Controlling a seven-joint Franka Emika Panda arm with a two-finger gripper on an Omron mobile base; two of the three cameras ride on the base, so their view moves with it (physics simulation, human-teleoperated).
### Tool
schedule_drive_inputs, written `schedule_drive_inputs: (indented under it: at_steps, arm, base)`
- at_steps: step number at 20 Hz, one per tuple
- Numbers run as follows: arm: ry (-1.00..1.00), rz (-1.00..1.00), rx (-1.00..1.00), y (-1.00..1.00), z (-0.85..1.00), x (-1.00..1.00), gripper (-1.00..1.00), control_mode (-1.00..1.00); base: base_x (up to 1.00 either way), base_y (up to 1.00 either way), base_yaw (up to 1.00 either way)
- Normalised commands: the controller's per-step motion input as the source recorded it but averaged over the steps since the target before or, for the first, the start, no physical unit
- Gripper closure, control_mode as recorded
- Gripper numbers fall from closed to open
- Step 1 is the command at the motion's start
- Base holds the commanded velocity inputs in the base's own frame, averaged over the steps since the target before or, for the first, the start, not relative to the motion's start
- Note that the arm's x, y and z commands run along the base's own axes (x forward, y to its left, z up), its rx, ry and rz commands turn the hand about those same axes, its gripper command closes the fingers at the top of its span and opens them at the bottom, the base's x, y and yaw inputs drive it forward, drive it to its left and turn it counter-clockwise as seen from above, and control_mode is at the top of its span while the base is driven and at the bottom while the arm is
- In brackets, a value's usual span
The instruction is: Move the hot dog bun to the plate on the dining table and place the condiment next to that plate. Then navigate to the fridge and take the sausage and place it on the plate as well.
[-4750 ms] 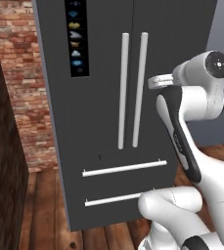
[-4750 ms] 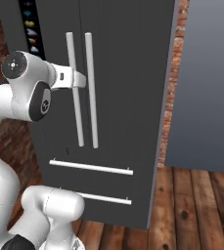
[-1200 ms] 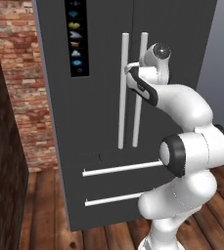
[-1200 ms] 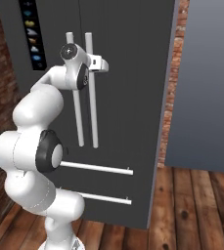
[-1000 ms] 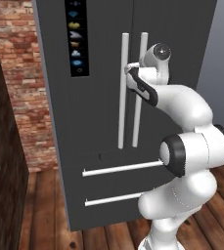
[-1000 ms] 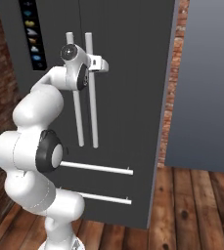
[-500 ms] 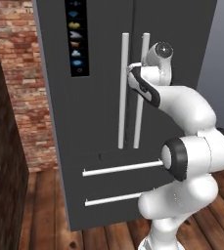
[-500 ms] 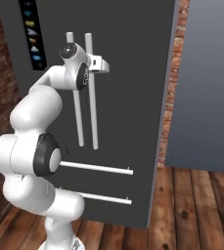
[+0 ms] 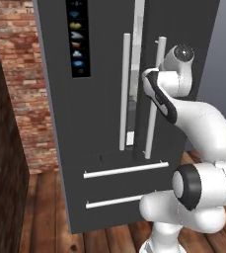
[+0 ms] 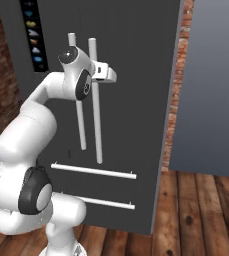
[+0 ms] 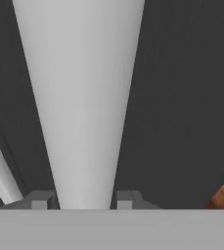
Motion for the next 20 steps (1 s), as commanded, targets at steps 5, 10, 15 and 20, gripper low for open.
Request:
schedule_drive_inputs:
  at_steps: [5,10,15,20]
  arm:
    - [-0.02,-0.01,0.00,-0.68,0.31,-0.73,1.00,-1.00]
    - [-0.03,0.00,0.00,-0.73,0.43,-0.61,1.00,-1.00]
    - [0.00,0.00,0.00,-0.65,0.56,-0.35,1.00,-1.00]
    - [0.00,-0.01,-0.01,-0.38,0.44,-0.34,-1.00,-1.00]
  base:
    - [0.00,0.00,0.00]
    - [0.00,0.00,0.00]
    - [0.00,0.00,0.00]
    - [0.00,0.00,0.00]
